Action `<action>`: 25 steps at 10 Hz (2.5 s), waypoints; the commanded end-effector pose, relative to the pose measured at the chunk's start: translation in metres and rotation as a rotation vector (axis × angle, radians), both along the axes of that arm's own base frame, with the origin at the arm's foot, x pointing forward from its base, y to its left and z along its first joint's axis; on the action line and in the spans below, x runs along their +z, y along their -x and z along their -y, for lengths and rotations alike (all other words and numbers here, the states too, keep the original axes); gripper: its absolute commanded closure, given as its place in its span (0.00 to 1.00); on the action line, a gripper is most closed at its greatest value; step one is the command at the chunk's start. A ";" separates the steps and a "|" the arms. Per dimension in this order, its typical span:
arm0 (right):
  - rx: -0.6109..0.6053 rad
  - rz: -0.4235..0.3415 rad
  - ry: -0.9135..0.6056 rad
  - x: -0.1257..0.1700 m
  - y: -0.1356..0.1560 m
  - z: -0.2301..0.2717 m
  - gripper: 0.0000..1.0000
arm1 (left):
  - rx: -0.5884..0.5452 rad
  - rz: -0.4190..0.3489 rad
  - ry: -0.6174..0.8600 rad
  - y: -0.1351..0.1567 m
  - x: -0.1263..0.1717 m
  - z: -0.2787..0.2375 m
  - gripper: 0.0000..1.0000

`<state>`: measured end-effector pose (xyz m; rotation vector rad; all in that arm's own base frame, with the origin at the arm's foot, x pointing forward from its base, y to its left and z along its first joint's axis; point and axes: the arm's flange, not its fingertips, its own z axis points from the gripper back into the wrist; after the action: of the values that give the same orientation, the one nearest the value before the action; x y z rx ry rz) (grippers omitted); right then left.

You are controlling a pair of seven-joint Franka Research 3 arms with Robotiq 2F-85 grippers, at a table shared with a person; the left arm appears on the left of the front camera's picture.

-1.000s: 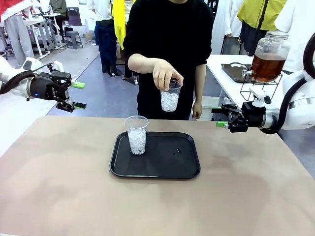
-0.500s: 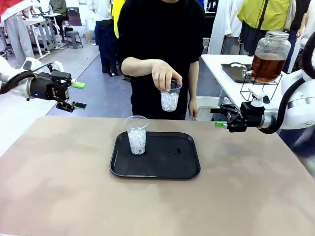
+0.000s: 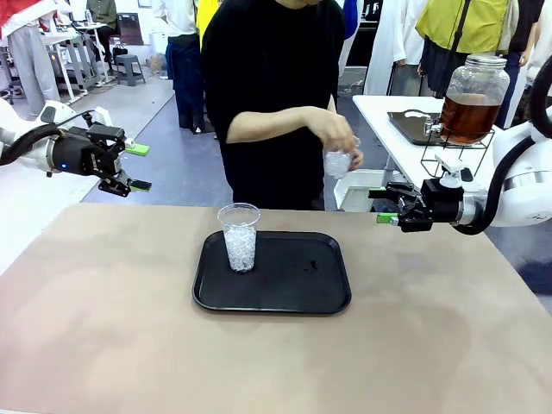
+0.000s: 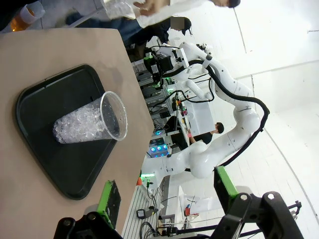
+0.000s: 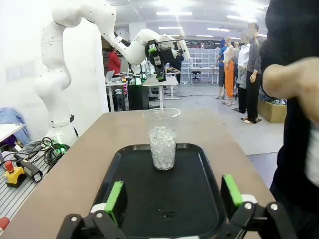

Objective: Pour the drink into the iced cup.
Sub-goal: Pick up the iced cup indicated by the human and present it to them.

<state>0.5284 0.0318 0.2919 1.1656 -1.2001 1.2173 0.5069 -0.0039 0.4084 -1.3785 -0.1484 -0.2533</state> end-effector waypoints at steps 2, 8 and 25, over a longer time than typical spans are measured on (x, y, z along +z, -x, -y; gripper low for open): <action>0.002 -0.001 0.008 0.004 -0.005 -0.002 0.00 | -0.002 0.002 -0.002 0.000 0.000 -0.001 0.00; 0.002 -0.001 0.008 0.004 -0.005 -0.002 0.00 | -0.002 0.002 -0.002 0.000 0.000 -0.001 0.00; 0.002 -0.001 0.008 0.004 -0.005 -0.002 0.00 | -0.002 0.002 -0.002 0.000 0.000 -0.001 0.00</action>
<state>0.5284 0.0318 0.2919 1.1656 -1.2001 1.2173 0.5069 -0.0039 0.4084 -1.3785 -0.1484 -0.2533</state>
